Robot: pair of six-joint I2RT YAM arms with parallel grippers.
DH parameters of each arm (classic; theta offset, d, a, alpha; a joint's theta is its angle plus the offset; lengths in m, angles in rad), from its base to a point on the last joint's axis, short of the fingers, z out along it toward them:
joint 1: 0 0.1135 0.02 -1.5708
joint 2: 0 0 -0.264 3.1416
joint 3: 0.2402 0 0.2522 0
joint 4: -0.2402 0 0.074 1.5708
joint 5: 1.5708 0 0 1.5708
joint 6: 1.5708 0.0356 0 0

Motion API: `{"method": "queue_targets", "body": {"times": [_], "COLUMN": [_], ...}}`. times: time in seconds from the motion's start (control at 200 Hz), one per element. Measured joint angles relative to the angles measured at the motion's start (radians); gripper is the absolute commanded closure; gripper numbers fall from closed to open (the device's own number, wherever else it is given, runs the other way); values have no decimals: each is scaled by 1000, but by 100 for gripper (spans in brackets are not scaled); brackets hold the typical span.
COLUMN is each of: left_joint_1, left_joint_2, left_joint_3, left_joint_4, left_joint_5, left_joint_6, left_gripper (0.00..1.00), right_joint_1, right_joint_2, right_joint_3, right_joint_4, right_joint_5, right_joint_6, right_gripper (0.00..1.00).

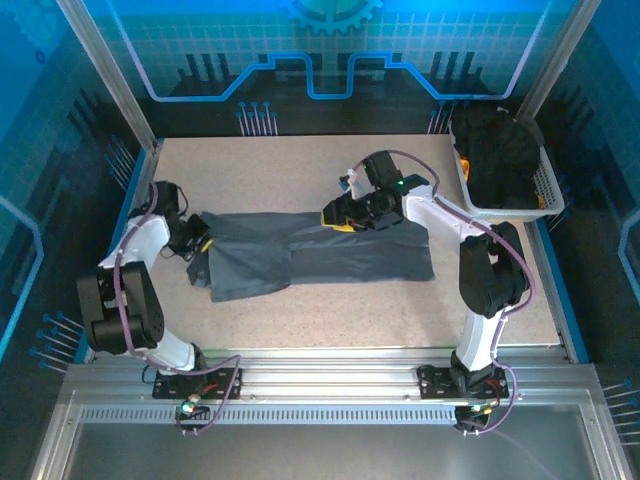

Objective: Fold and stack the t-shirts

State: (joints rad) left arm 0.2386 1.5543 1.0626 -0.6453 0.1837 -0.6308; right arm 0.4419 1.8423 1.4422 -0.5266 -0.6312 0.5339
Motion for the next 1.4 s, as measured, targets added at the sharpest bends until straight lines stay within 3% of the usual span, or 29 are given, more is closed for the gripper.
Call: {"method": "queue_targets", "body": {"times": [0.515,0.9,1.111,1.221,1.296,1.401], "left_joint_1": [0,0,0,-2,-8,-31], "left_joint_2": [355,551,603,590,533,364], "left_joint_3": [472,569,592,587,536,405], "left_joint_4": [-248,-246,-214,-203,-183,-177], "left_joint_5": [16,-15,-52,-93,-142,-196], "left_joint_6": [-18,29,41,51,29,-18], "left_gripper": [100,100,76,53,50,58], "right_joint_1": [-1,-6,-60,-128,-183,-258], "right_joint_2": [-8,-61,-110,-132,-137,-121], "right_joint_3": [-57,-107,-188,-203,-200,-174], "right_joint_4": [5,16,20,-3,-27,-96], "right_joint_5": [6,53,120,174,216,288], "right_joint_6": [1,14,27,23,14,-7], "right_gripper": [49,50,52,54,58,64]}}
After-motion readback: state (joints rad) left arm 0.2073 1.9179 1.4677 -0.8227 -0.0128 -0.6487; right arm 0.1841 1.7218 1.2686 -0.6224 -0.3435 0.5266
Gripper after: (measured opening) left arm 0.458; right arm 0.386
